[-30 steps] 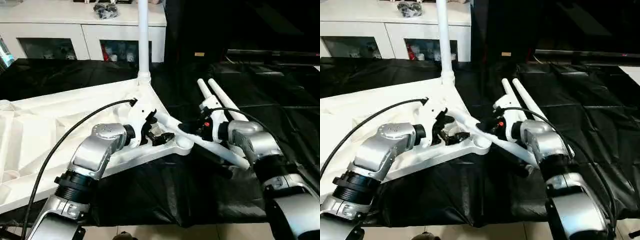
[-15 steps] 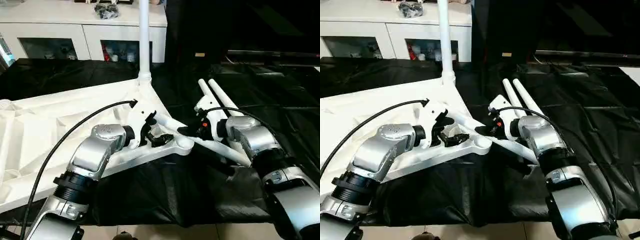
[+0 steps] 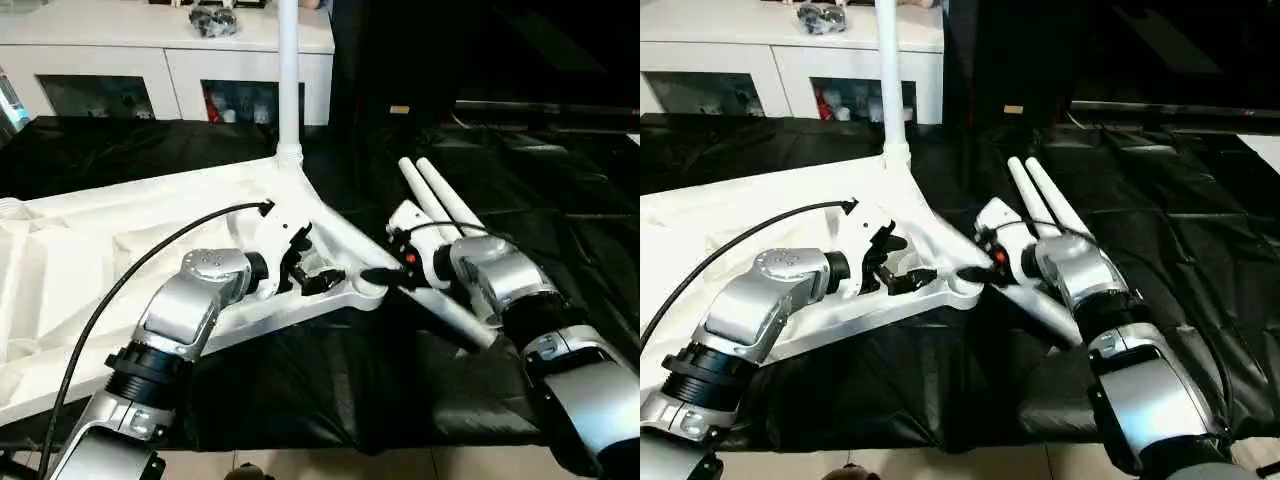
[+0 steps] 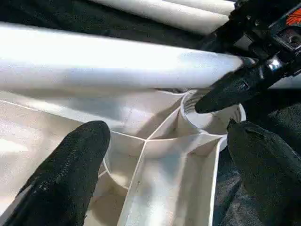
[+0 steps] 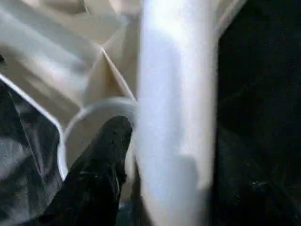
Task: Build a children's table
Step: Insert table leg to table base
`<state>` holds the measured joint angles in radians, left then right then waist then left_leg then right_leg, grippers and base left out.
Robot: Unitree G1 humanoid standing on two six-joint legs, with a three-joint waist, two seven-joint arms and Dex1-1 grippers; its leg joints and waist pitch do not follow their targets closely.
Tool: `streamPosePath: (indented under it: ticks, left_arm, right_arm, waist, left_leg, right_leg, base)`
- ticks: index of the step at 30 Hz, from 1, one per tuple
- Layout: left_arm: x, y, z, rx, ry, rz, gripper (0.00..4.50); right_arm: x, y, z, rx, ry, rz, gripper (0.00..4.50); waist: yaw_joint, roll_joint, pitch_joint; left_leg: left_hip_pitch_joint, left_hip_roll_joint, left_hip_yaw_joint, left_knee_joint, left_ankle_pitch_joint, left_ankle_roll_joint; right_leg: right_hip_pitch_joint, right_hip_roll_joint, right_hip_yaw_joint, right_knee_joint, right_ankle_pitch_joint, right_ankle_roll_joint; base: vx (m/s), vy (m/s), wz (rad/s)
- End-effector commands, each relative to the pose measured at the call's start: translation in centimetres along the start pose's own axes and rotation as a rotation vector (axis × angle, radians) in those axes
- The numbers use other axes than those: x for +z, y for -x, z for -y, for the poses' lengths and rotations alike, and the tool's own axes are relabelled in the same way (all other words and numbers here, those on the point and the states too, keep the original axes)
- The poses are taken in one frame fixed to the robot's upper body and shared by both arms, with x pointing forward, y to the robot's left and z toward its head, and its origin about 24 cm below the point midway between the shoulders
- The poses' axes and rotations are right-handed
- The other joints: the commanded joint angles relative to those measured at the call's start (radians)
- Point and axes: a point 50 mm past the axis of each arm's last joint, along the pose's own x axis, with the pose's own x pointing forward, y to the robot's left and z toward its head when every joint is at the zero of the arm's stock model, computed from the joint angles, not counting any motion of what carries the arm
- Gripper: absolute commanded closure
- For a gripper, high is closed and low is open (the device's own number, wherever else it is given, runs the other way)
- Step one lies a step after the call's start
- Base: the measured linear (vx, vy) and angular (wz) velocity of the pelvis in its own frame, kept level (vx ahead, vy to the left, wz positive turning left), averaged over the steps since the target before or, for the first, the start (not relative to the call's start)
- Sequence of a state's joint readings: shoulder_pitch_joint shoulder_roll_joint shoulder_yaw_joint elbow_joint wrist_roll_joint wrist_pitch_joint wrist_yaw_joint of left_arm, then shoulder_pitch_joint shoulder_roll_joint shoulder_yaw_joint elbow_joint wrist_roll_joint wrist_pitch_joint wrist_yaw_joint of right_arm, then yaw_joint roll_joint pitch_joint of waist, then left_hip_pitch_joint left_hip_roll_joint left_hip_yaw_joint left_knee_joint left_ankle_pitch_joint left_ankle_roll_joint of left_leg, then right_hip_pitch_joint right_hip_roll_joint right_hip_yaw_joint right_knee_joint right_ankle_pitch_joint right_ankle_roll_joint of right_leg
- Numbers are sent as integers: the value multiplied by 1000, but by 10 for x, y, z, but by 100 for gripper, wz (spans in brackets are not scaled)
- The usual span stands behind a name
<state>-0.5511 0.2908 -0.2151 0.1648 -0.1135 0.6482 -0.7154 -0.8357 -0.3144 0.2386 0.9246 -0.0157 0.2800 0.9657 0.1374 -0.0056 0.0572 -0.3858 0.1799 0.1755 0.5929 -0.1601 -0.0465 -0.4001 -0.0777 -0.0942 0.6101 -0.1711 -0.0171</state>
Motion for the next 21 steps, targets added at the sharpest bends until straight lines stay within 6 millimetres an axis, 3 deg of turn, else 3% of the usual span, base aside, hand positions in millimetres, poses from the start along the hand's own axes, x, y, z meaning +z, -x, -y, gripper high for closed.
streamPosePath:
  ticks: [1, 3, 12, 21]
  left_arm:
    - [4, 1, 2, -6, -21, 10, 0]
    - [4, 1, 1, -7, -21, 12, 0]
    - [7, 2, 2, -19, -19, 25, 0]
    - [9, 1, 7, -55, 23, 54, 0]
  right_arm:
    - [2, -1, 0, -2, 0, -5, 206]
    - [4, -1, 2, -6, -15, 6, 206]
    - [10, 6, 9, -52, -64, 72, 287]
    - [23, 31, 23, -73, -187, 246, 295]
  waist:
    - [-6, -5, -70]
    - [-8, -5, -72]
    - [-23, -2, -72]
    - [-20, -5, -72]
  left_leg:
    - [23, 55, -19, -67, -249, 10]
    - [21, 55, -19, -67, -237, 12]
    - [20, 54, -18, -65, -233, 19]
    - [19, 53, -17, -63, -222, 26]
  right_leg:
    - [45, -82, 56, -79, -300, -183]
    - [47, -82, 55, -75, -279, -188]
    - [49, -82, 55, -73, -256, -210]
    - [52, -80, 54, -72, -248, -208]
  base:
    - [0, 0, 0]
    - [0, 0, 0]
    - [0, 0, 0]
    - [0, 0, 0]
